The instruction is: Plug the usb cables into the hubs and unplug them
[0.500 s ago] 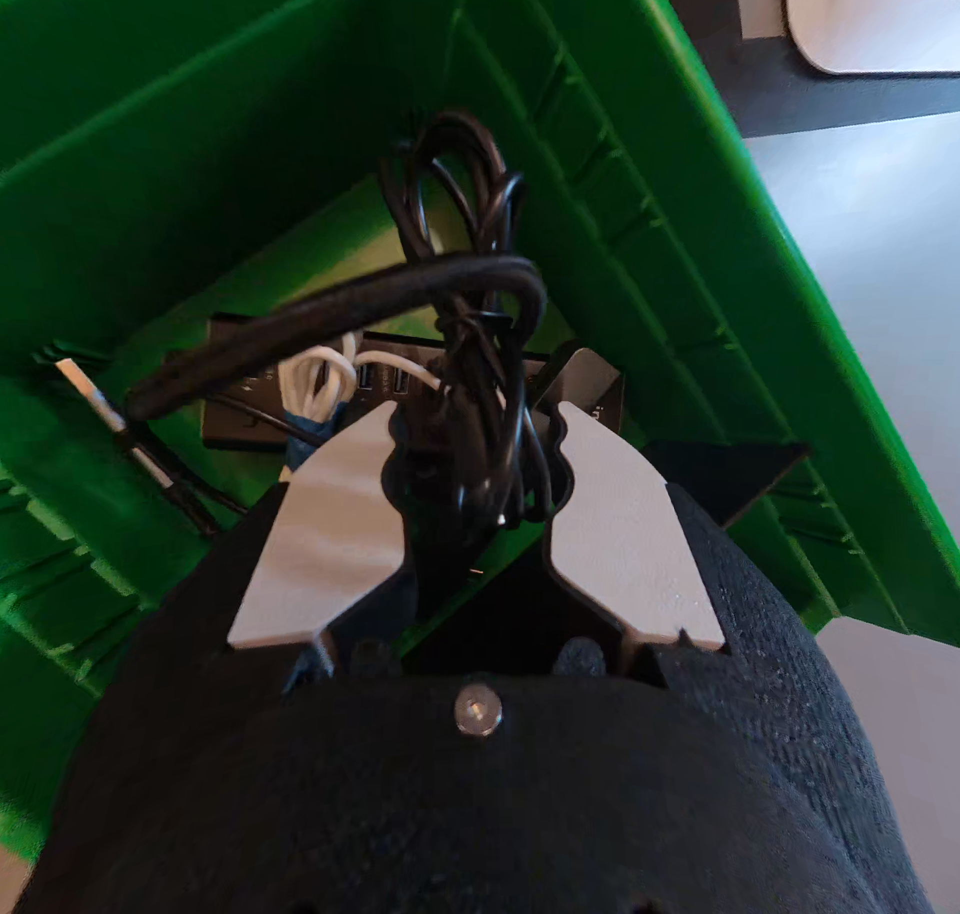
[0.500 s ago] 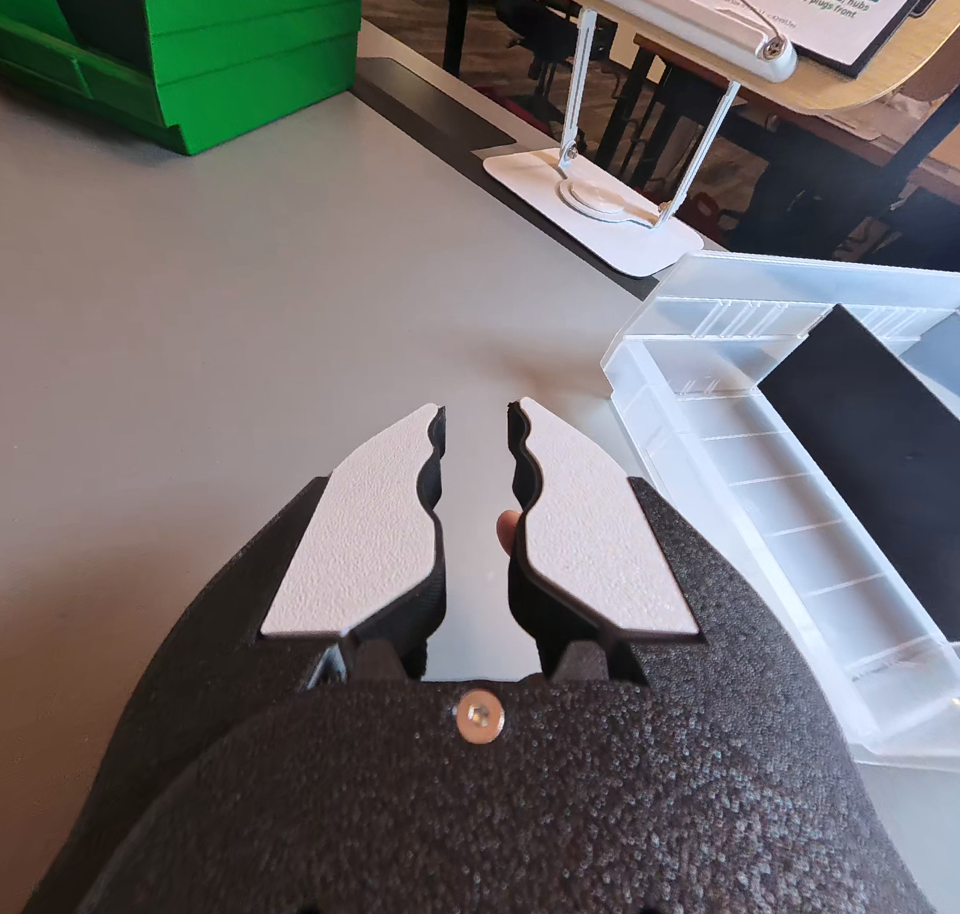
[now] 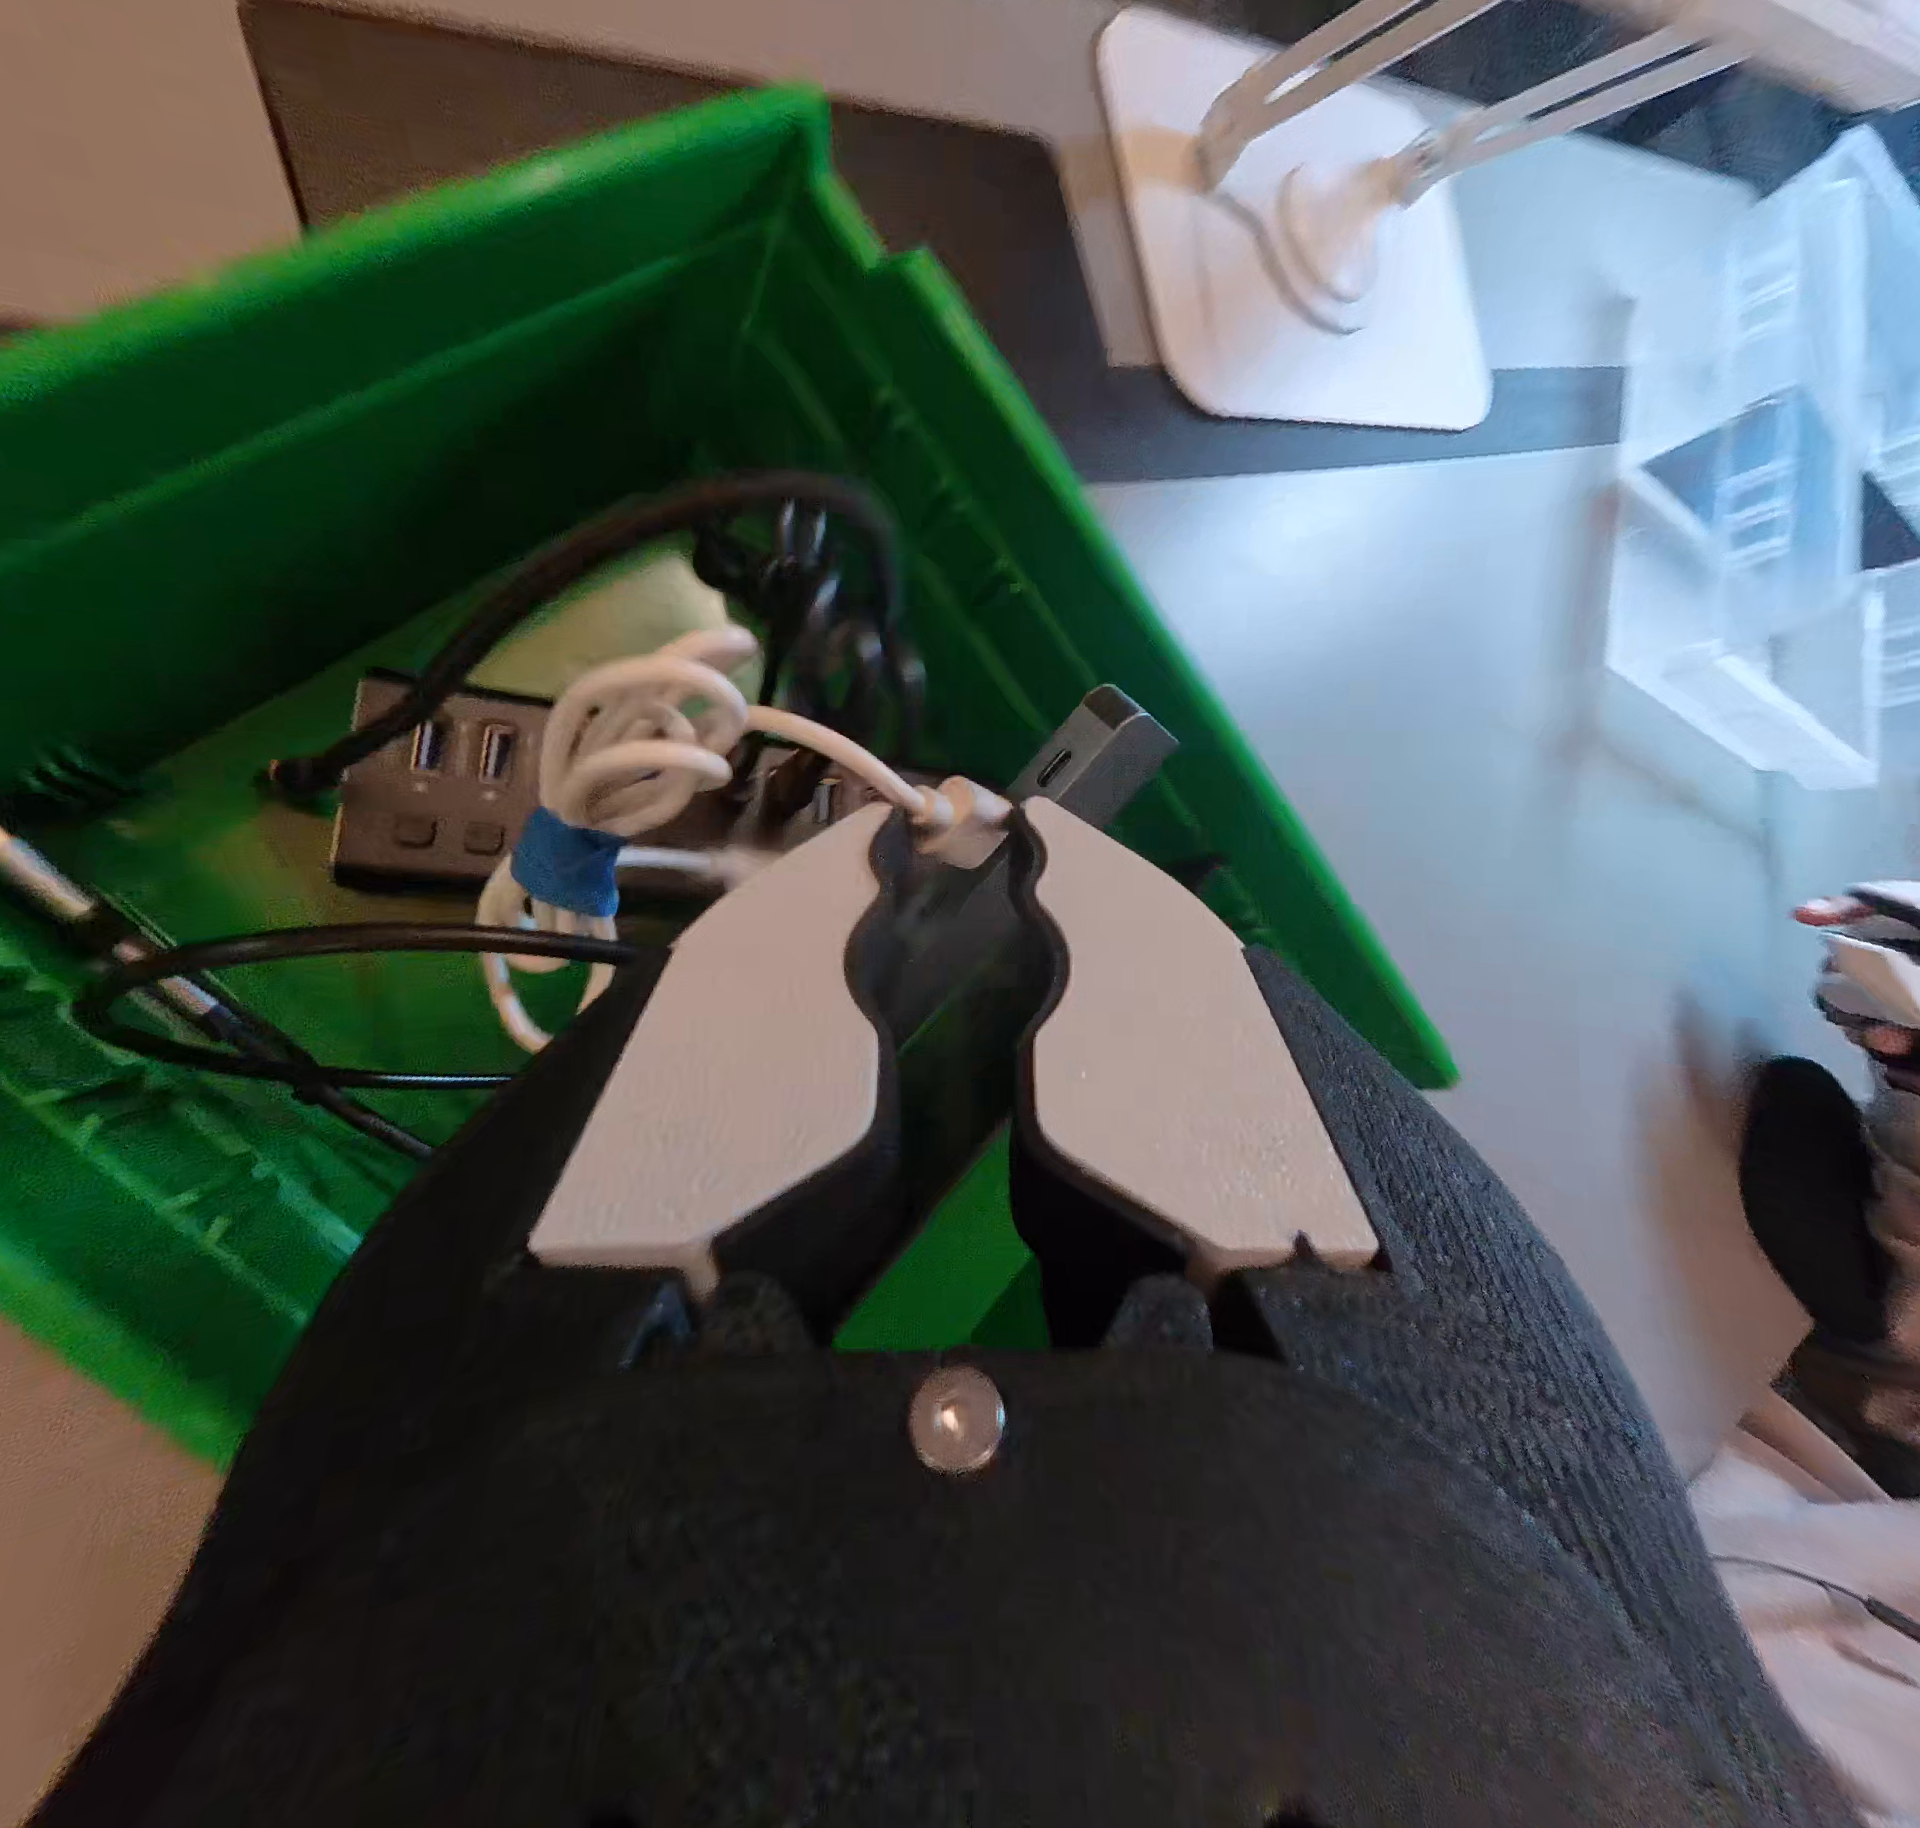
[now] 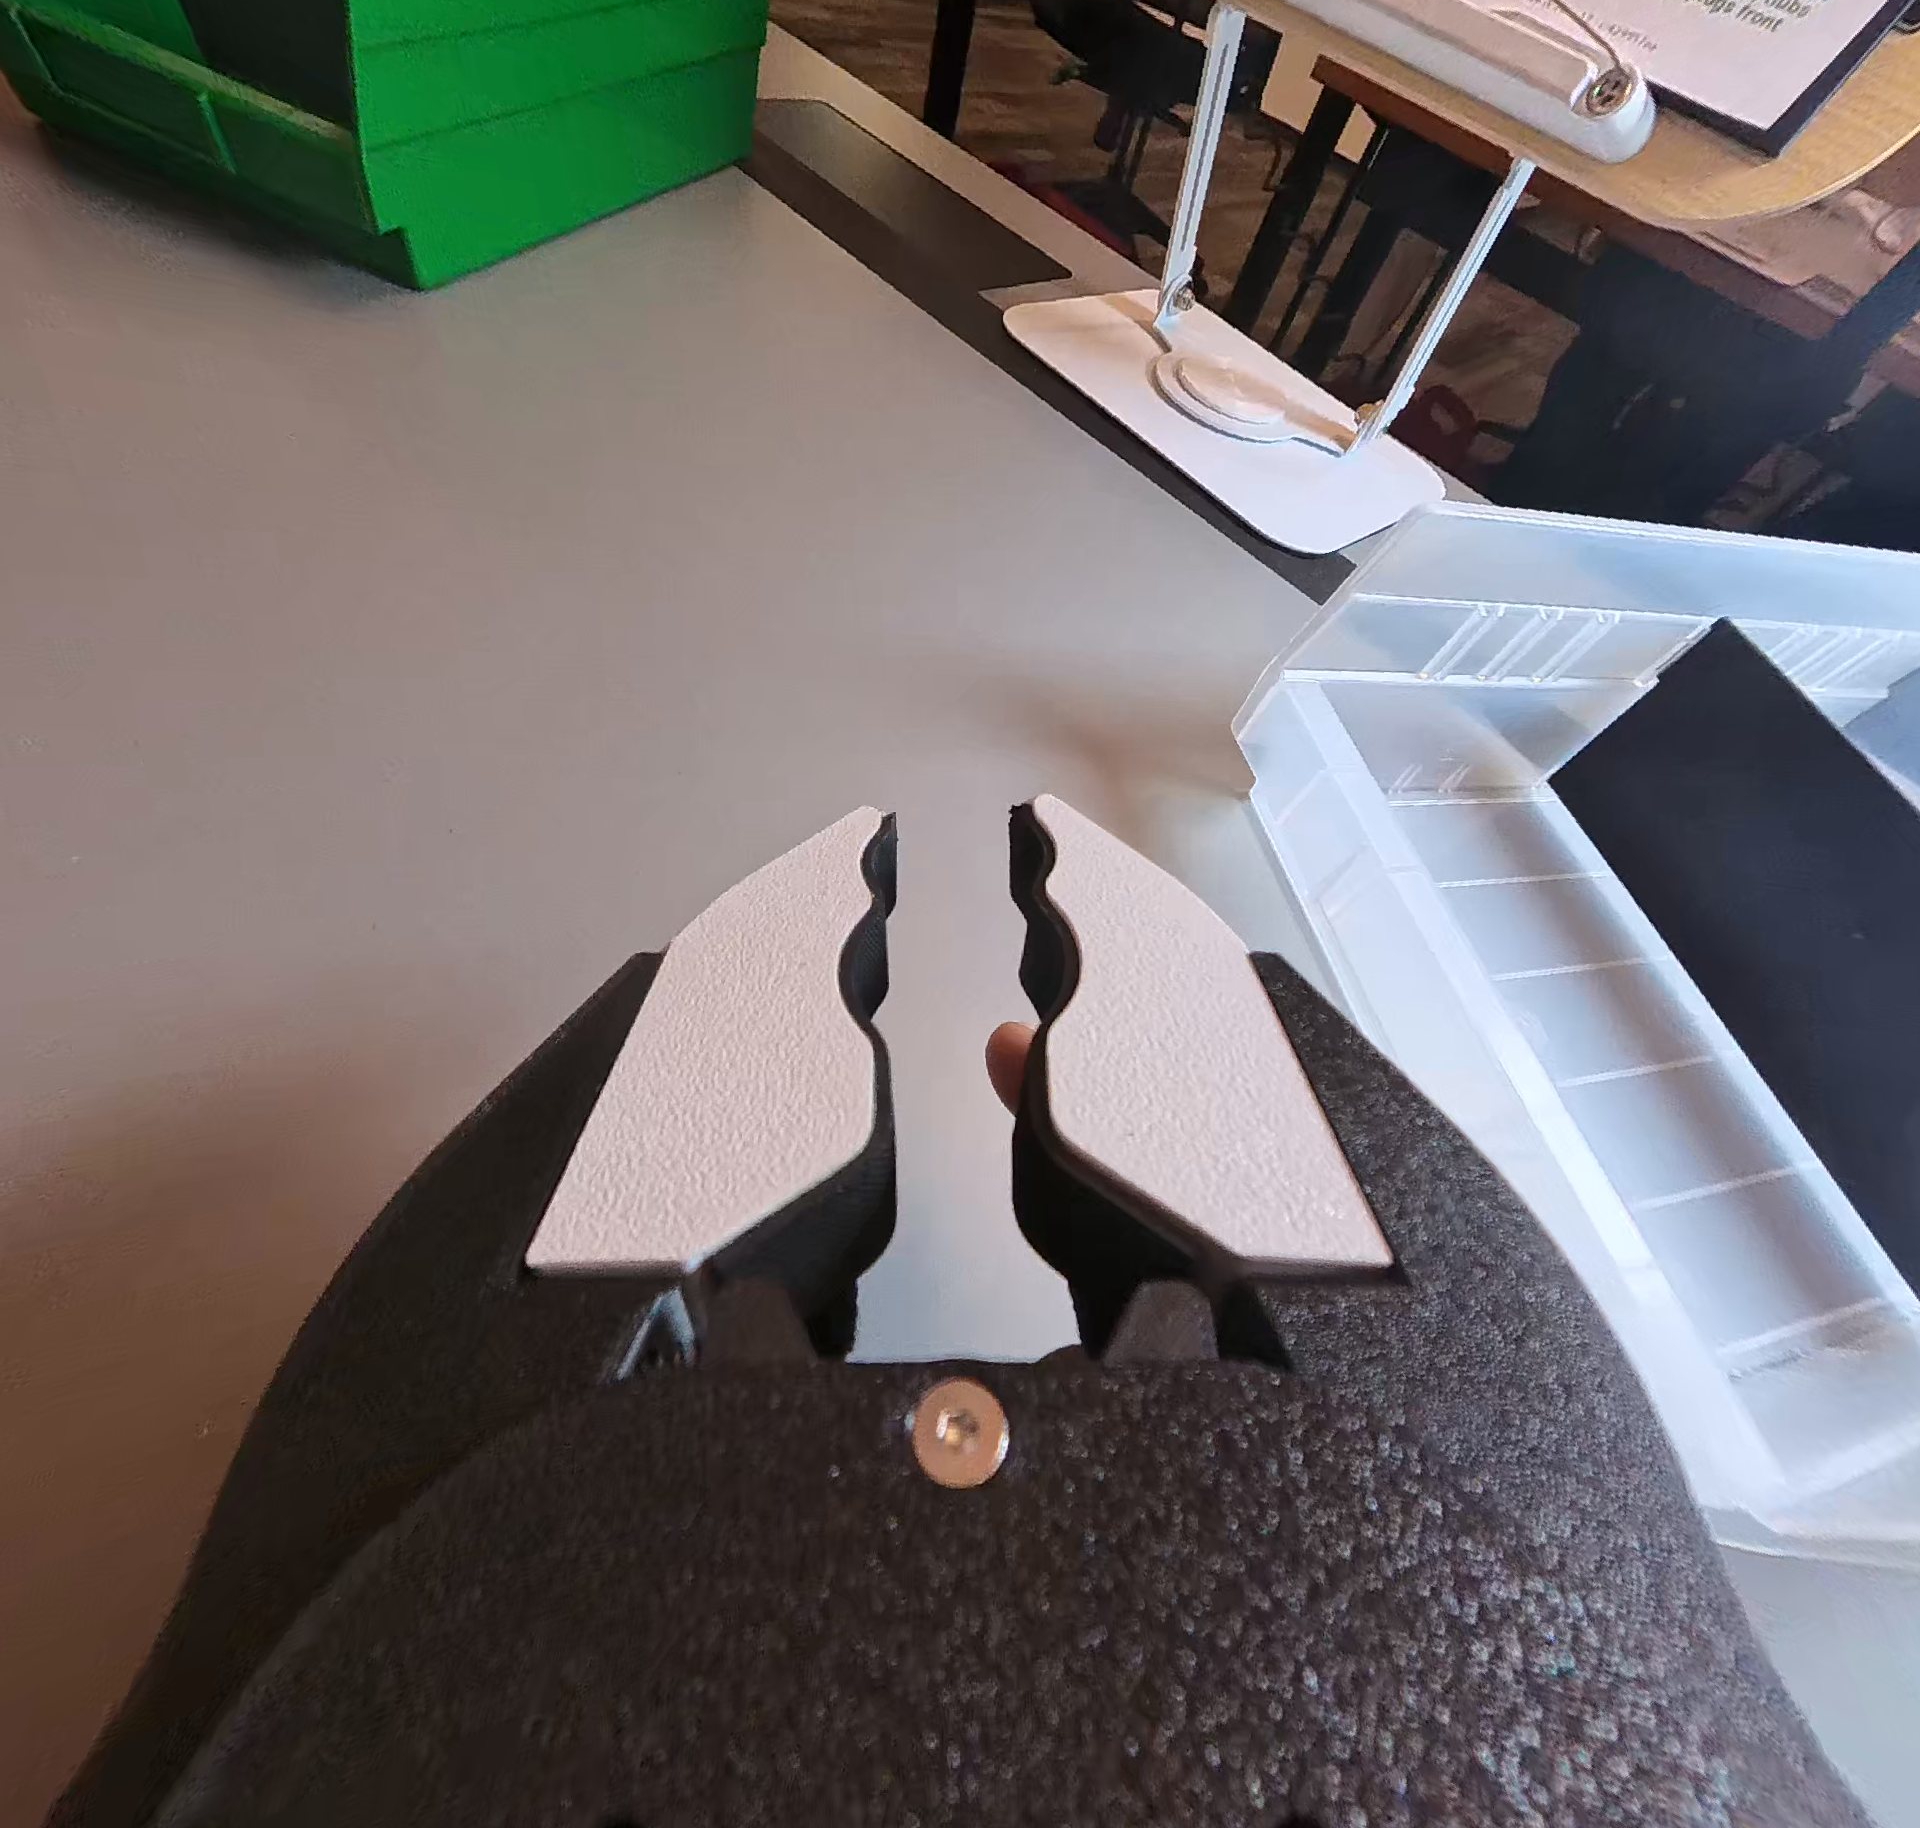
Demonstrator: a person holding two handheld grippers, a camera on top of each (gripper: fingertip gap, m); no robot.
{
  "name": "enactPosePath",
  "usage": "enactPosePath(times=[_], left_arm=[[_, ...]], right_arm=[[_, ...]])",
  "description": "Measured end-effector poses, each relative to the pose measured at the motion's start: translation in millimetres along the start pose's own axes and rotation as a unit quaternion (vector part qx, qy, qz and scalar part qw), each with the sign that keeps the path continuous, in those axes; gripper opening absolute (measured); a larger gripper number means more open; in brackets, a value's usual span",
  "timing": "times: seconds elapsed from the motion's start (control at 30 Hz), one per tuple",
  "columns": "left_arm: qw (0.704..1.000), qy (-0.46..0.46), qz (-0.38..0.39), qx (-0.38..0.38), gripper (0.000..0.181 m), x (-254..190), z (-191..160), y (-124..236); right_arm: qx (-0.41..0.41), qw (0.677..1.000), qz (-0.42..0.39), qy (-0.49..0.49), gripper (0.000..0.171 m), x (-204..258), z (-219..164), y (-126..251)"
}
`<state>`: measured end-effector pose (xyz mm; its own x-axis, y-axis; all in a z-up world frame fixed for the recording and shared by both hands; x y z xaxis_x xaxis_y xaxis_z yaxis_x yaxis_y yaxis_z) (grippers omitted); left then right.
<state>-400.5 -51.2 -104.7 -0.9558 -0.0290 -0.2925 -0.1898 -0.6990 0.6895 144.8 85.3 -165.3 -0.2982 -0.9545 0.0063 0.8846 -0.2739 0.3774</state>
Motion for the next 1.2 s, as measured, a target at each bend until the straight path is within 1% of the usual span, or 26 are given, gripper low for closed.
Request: enactPosePath(times=[0.03, 0.17, 0.3, 0.37, 0.43, 0.53, 0.63, 0.73, 0.83, 0.93, 1.03, 1.13, 1.2], left_arm=[[1.0, -0.012, -0.011, -0.02, 0.018, -9, 8, 13], [0.989, -0.086, -0.063, -0.104, 0.018, -61, 43, 70], [0.959, -0.155, -0.092, -0.219, 0.018, -121, 74, 131], [0.943, -0.193, -0.104, -0.252, 0.018, -149, 81, 150], [0.931, -0.229, -0.115, -0.259, 0.018, -175, 81, 153], [0.903, -0.306, -0.17, -0.25, 0.018, -223, 64, 137], [0.86, -0.367, -0.263, -0.238, 0.014, -271, 33, 106], [0.813, -0.396, -0.376, -0.204, 0.012, -315, -6, 65], [0.78, -0.402, -0.453, -0.155, 0.012, -348, -38, 21], [0.747, -0.418, -0.506, -0.104, 0.012, -370, -63, -12], [0.713, -0.434, -0.549, -0.05, 0.012, -382, -86, -31], [0.675, -0.448, -0.586, -0.006, 0.012, -392, -109, -40], [0.665, -0.449, -0.596, 0.019, 0.012, -401, -122, -47]], right_arm=[[0.001, 1.0, 0.0, 0.0, 0.02, 0, -1, -1], [0.003, 1.0, 0.0, 0.003, 0.02, 2, -1, -2], [0.0, 1.0, 0.006, 0.003, 0.02, 6, 0, -3], [-0.003, 1.0, 0.012, 0.004, 0.02, 9, 1, -4], [-0.01, 1.0, 0.022, 0.009, 0.02, 13, 2, -3], [-0.028, 0.998, 0.043, 0.02, 0.021, 20, 5, -2], [-0.054, 0.996, 0.068, 0.027, 0.024, 29, 10, 0], [-0.091, 0.991, 0.093, 0.034, 0.028, 42, 21, 4], [-0.124, 0.984, 0.12, 0.047, 0.034, 58, 32, 9], [-0.144, 0.975, 0.156, 0.063, 0.037, 73, 41, 14], [-0.148, 0.963, 0.207, 0.089, 0.04, 89, 45, 20], [-0.133, 0.953, 0.224, 0.157, 0.05, 107, 44, 21], [-0.124, 0.944, 0.226, 0.206, 0.054, 123, 40, 19]])
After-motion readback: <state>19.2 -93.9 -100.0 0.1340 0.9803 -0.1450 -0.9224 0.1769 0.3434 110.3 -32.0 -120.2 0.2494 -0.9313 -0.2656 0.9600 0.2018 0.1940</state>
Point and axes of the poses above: each gripper's, where its closed fingertips meet, y back along the fingers, z out of its top, x = y × z across the jaws, the point moved 6 cm from there along y, back along the fingers, and after that the axes turned 14 degrees about -y, right-handed, at the moved point
